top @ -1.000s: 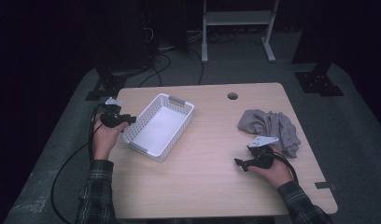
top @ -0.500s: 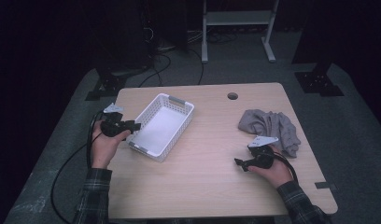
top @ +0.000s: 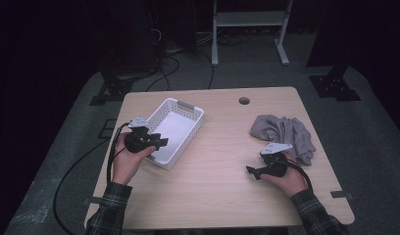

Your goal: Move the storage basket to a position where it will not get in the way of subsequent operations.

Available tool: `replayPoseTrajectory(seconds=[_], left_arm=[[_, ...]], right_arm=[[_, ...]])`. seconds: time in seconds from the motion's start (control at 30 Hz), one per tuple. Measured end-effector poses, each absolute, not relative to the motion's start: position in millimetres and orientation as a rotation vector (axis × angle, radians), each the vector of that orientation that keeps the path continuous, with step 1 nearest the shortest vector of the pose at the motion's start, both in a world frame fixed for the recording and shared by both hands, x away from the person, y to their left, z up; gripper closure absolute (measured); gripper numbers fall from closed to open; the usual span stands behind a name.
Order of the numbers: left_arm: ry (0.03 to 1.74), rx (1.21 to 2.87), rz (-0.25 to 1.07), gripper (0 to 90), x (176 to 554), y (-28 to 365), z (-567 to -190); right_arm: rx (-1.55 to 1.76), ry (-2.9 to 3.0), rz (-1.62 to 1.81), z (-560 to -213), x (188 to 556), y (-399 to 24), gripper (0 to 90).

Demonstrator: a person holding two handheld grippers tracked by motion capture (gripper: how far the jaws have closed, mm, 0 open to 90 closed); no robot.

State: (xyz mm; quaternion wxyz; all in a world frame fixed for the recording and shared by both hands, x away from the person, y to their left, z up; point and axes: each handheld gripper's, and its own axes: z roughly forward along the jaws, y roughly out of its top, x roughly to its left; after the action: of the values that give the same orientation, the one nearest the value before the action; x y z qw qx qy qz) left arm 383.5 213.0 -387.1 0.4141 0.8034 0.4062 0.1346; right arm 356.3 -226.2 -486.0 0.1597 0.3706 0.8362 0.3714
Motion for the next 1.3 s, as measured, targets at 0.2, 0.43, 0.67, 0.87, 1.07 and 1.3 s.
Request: replayPoseTrajectory(seconds=[0.2, 0.43, 0.67, 0.87, 1.07, 1.3], left_arm=[[0.987, 2.052, 0.305, 58.2, 381, 195, -395], [0.978, 2.103, 0.291, 60.5, 380, 179, -406], [0.991, 2.155, 0.289, 67.2, 381, 171, -415], [0.996, 2.177, 0.280, 74.8, 381, 171, -418], [1.013, 2.200, 0.356, 81.1, 382, 177, -415], [1.010, 2.188, 0.399, 84.9, 388, 189, -410]], right_arm=[[1.059, 2.390, 1.062, -486, 356, -226, 16.2], [1.061, 2.392, 1.062, -486, 357, -226, 16.1], [1.063, 2.391, 1.063, -486, 357, -226, 16.1], [1.064, 2.391, 1.063, -486, 357, -226, 16.1], [1.064, 2.391, 1.063, -486, 357, -226, 16.1], [1.064, 2.390, 1.063, -486, 357, -226, 16.1]])
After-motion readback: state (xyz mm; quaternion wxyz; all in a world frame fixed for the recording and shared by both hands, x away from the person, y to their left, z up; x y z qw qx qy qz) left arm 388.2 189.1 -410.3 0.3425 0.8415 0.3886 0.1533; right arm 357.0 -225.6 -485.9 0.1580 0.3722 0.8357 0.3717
